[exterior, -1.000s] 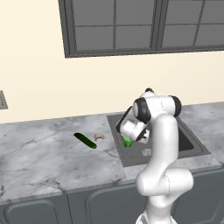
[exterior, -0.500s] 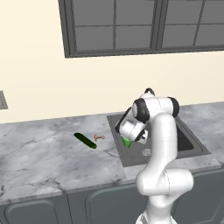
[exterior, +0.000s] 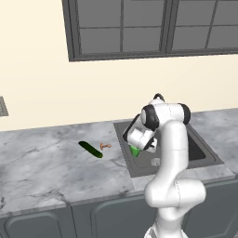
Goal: Remove the cucumber and mushroom from the sink. Then move the bowl and cup from the counter to the sink for washing.
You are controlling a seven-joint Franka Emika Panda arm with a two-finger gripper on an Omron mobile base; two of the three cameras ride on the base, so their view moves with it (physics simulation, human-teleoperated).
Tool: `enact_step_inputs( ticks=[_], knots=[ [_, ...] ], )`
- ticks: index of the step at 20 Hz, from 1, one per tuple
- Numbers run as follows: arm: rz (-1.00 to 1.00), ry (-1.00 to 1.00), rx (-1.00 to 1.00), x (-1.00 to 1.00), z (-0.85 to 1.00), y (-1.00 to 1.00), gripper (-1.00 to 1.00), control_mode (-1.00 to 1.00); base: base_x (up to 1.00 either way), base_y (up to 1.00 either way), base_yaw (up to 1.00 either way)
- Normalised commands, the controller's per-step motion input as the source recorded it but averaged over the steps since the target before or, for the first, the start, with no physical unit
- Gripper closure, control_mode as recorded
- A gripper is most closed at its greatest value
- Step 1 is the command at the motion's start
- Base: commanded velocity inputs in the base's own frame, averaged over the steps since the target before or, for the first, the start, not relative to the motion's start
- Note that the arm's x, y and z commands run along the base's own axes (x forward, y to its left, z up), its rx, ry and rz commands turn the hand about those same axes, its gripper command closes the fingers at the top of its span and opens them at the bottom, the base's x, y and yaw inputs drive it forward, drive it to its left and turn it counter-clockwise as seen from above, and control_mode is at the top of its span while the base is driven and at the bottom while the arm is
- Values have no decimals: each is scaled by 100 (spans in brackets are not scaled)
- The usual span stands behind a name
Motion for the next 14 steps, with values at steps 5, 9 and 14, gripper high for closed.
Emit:
enact_step_inputs(
  ticks=[5, 9, 14],
  knots=[
    [0, 0, 0, 4, -9, 6, -100, -100, 0, 0, 0],
    [0, 0, 0, 0, 0, 5, -100, -100, 0, 0, 0],
    [0, 0, 0, -4, 10, 2, -100, -100, 0, 0, 0]
  ],
)
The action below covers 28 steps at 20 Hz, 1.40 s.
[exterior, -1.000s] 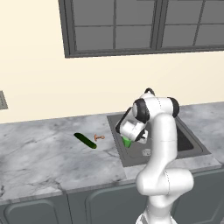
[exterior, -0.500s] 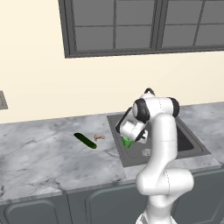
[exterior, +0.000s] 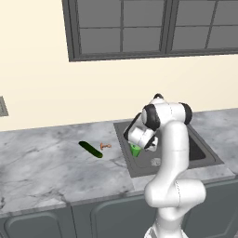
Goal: Remove the cucumber and mushroom from the sink. Then move the bowl and cup from the counter to the sink for washing.
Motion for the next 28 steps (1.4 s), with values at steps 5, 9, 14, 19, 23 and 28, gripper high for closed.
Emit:
enact_step_inputs(
  ticks=[5, 9, 14, 19, 23, 28],
  knots=[
    [0, 0, 0, -11, 18, 0, -100, -100, 0, 0, 0],
    [0, 0, 0, -11, 16, 0, -100, -100, 0, 0, 0],
    [0, 0, 0, -10, 23, -1, -100, -100, 0, 0, 0],
    [0, 0, 0, -17, 25, -5, -100, -100, 0, 0, 0],
    [0, -2, 0, -18, 27, -10, -100, -100, 0, 0, 0],
    [0, -3, 0, -20, 29, -13, -100, -100, 0, 0, 0]
  ],
)
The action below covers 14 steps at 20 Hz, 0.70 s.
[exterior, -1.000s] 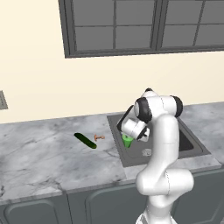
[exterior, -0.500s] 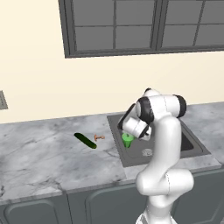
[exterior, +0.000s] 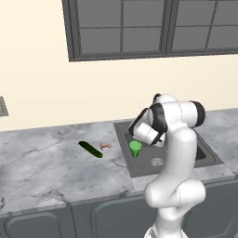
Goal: Remove the cucumber and mushroom from the sink. Then move the bowl and cup from the counter to the sink for washing.
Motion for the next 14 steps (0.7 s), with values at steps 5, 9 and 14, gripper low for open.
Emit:
enact_step_inputs(
  ticks=[5, 9, 14],
  knots=[
    [0, 0, -1, -24, 28, -12, -100, -100, 0, 0, 0],
    [0, 0, -2, -22, 29, -14, -100, -100, 0, 0, 0],
    [0, 0, -1, -20, 33, -18, -100, -100, 0, 0, 0]
  ],
)
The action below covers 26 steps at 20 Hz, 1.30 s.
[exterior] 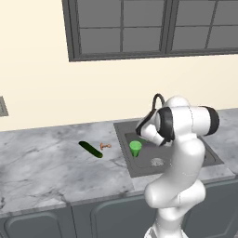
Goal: Remove the cucumber and mushroom from the sink. Then move the bowl and cup from the counter to the sink for washing.
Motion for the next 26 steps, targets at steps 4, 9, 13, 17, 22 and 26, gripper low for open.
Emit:
enact_step_inputs(
  ticks=[4, 9, 13, 17, 22, 26],
  knots=[
    [0, 0, -2, -19, 34, -14, -100, -100, 0, 0, 0],
    [0, 3, 0, -21, 34, -13, -100, -100, 0, 0, 0],
    [0, 4, 0, -19, 35, -12, -100, -100, 0, 0, 0],
    [0, 1, 0, -19, 33, -16, -100, -100, 0, 0, 0],
    [0, 1, 0, -22, 29, -20, -100, -100, 0, 0, 0],
    [0, 1, -1, -21, 27, -25, -100, -100, 0, 0, 0]
  ],
)
